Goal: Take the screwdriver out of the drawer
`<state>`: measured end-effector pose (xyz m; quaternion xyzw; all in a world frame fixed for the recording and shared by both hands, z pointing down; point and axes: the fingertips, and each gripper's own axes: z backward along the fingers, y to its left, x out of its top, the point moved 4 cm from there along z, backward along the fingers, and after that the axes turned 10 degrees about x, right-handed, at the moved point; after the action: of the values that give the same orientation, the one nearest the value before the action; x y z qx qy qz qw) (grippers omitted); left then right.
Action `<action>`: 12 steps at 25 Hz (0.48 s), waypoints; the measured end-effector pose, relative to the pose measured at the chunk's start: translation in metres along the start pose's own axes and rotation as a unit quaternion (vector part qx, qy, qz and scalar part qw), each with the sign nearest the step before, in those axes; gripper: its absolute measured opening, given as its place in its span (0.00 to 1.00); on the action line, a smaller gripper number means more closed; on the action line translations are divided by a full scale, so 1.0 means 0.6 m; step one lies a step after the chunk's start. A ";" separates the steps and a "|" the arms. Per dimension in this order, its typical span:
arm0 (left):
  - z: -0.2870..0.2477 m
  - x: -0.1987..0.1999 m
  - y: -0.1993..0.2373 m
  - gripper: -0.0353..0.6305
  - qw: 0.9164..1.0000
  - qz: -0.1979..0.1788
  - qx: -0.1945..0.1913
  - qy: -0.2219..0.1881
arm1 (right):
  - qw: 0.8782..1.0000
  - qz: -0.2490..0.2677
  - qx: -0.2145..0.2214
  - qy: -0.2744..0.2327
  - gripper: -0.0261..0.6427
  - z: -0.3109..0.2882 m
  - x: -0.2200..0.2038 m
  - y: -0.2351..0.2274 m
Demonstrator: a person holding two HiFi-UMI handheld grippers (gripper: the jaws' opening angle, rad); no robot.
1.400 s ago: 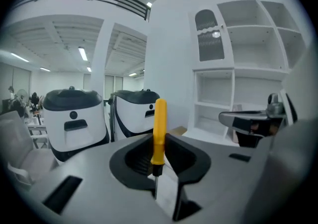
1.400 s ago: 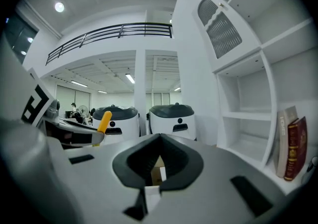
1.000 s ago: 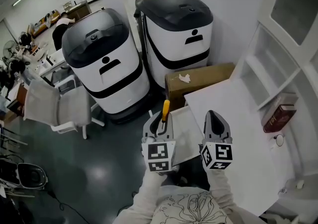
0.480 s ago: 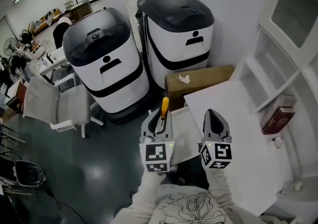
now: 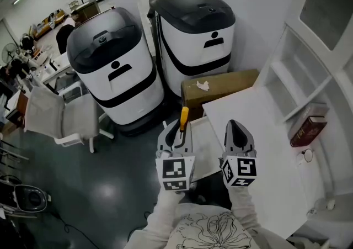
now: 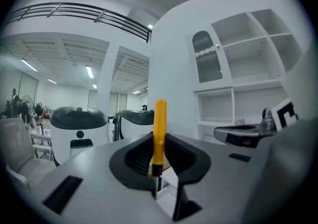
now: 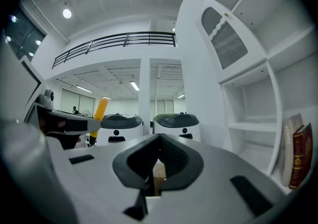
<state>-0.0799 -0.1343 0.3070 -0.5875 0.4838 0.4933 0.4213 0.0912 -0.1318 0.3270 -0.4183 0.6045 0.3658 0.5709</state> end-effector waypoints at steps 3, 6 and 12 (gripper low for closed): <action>-0.003 -0.001 -0.006 0.15 1.000 -0.003 -0.005 0.002 | 1.000 0.001 -0.003 0.002 0.04 0.000 -0.001 -0.004; -0.004 -0.003 -0.012 0.15 1.000 -0.003 -0.010 0.004 | 1.000 0.001 -0.005 0.003 0.04 0.002 -0.003 -0.008; -0.008 -0.003 -0.017 0.15 1.000 -0.006 -0.014 0.006 | 1.000 0.002 -0.007 0.006 0.04 0.002 -0.005 -0.012</action>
<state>-0.0690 -0.1367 0.3098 -0.5993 0.4755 0.4942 0.4130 0.0982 -0.1332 0.3299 -0.4231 0.6061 0.3687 0.5636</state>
